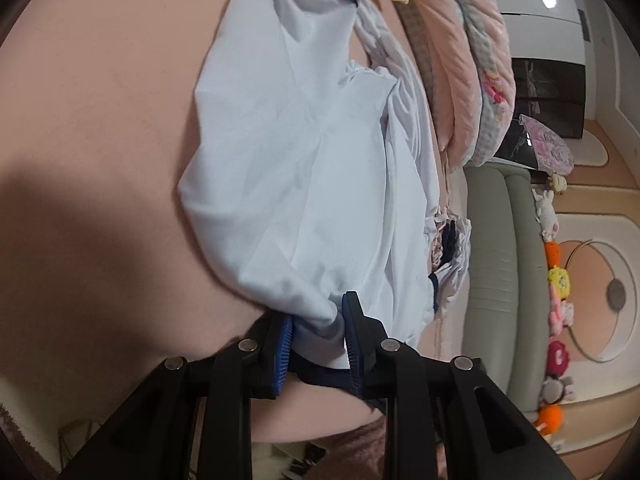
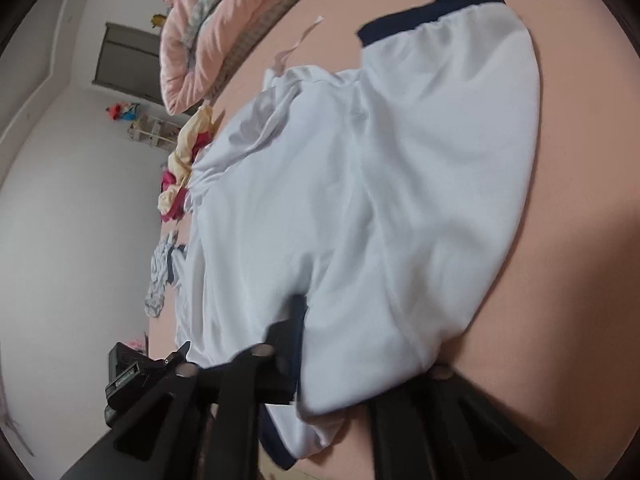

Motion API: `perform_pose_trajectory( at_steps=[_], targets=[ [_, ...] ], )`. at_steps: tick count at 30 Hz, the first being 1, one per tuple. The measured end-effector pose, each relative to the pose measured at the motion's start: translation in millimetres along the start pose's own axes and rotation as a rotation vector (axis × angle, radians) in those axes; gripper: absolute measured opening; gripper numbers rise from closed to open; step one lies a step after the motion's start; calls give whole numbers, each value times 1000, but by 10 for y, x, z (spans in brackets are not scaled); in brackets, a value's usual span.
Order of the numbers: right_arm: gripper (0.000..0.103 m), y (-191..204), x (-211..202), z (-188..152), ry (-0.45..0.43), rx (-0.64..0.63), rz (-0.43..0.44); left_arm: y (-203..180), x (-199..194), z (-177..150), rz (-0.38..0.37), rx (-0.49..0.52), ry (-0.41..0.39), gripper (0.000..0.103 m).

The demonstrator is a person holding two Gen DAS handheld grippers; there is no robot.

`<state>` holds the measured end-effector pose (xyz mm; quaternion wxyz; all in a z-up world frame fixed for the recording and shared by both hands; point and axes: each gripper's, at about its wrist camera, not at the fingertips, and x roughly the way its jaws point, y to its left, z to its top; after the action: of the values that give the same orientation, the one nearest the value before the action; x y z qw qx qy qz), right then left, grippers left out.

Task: Fold clothes
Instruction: 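Lift the shirt hem again with both grippers off the bed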

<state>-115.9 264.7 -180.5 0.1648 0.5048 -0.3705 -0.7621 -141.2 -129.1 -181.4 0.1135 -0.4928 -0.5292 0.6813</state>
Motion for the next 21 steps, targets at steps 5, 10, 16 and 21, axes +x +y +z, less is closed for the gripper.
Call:
perform_pose_trajectory(
  at_steps=[5, 10, 16, 21],
  targets=[
    [1, 323, -37, -30, -23, -135, -102, -304, -72, -4, 100, 103, -67, 7],
    [1, 623, -447, 33, -142, -202, -95, -814, -317, -101, 86, 297, -133, 7],
    [1, 1261, -1292, 59, -355, -372, 0, -1445, -956, -202, -63, 489, -207, 7],
    [1, 1785, -1816, -73, -455, -492, 74, -1992, -1465, -414, -161, 665, -237, 7]
  ],
)
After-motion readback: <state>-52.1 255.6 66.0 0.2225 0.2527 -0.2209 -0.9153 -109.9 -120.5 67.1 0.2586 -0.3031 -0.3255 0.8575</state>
